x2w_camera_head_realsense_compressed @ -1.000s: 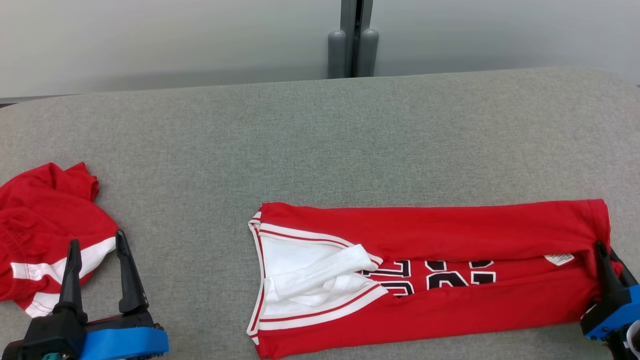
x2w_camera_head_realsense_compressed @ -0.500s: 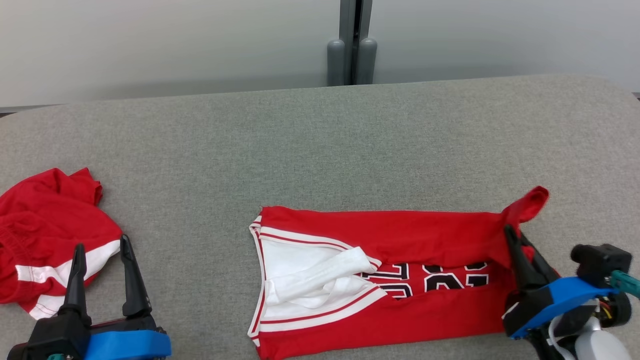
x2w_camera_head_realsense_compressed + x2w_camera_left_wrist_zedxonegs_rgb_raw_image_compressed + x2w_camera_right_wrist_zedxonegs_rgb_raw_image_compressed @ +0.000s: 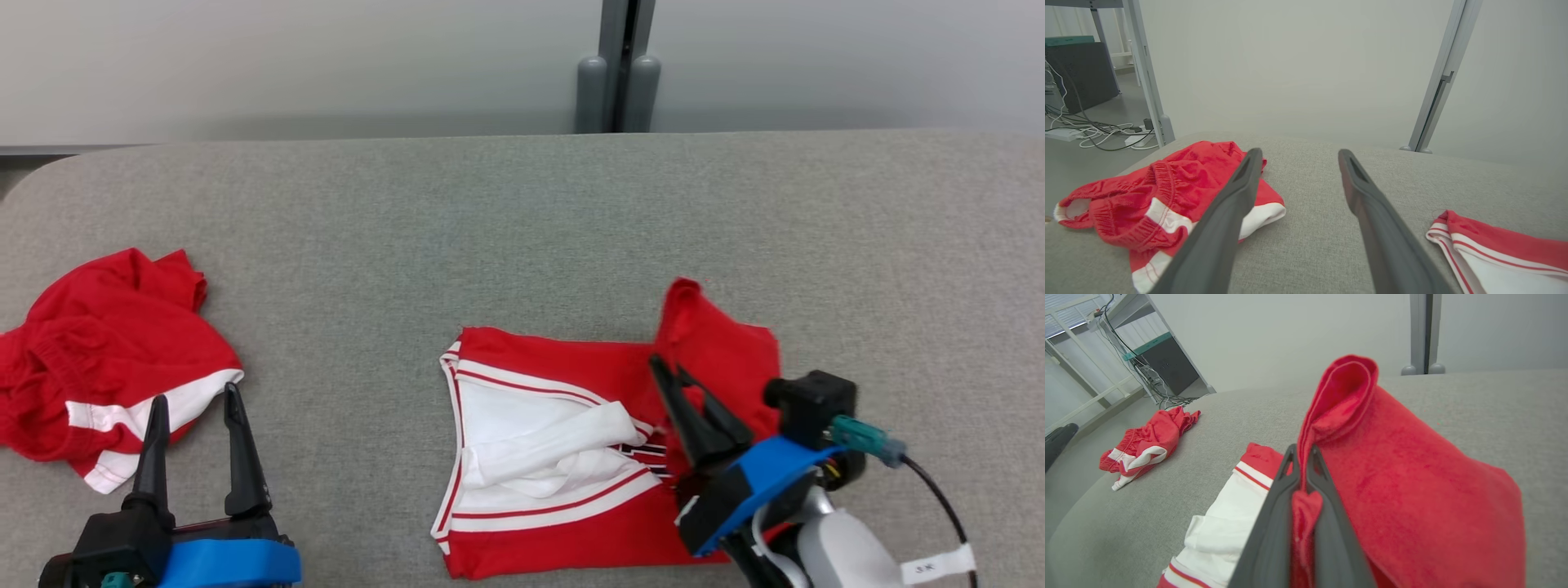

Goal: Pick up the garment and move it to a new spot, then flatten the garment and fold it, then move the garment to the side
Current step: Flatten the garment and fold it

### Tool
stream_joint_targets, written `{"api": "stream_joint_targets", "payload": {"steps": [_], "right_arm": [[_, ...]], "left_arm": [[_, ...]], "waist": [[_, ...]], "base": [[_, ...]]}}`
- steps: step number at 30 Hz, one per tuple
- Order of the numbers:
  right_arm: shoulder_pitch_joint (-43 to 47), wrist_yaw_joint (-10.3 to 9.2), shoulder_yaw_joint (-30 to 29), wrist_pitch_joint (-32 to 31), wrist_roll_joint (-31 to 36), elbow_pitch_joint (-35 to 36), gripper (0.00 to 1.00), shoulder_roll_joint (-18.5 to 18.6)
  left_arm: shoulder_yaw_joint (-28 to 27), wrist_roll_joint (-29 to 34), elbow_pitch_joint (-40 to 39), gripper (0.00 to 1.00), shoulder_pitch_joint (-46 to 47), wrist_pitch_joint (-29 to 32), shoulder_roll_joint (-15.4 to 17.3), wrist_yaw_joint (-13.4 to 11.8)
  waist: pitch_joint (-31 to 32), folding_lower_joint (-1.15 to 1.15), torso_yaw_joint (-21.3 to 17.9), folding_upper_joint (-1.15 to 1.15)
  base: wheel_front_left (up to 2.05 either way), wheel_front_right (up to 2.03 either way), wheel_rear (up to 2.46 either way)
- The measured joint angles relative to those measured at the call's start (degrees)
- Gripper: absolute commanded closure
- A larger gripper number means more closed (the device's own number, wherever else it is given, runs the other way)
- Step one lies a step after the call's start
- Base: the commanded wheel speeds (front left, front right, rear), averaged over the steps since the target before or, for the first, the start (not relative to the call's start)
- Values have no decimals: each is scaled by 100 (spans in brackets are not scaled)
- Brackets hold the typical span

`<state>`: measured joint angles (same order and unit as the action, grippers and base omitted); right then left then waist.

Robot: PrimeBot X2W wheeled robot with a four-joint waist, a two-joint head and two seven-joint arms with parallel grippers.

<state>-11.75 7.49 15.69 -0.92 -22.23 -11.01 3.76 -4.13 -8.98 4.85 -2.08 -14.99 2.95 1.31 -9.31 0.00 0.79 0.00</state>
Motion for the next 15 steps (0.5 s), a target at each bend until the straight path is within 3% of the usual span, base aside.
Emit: {"api": "stream_joint_targets", "payload": {"steps": [15], "right_arm": [[-860,0,1488,364,-736,-715,100,-82]], "left_arm": [[224,-86,120,0,165,0,-1,-25]], "waist": [[-138,0,450,0]], "base": [[0,0,0]]}}
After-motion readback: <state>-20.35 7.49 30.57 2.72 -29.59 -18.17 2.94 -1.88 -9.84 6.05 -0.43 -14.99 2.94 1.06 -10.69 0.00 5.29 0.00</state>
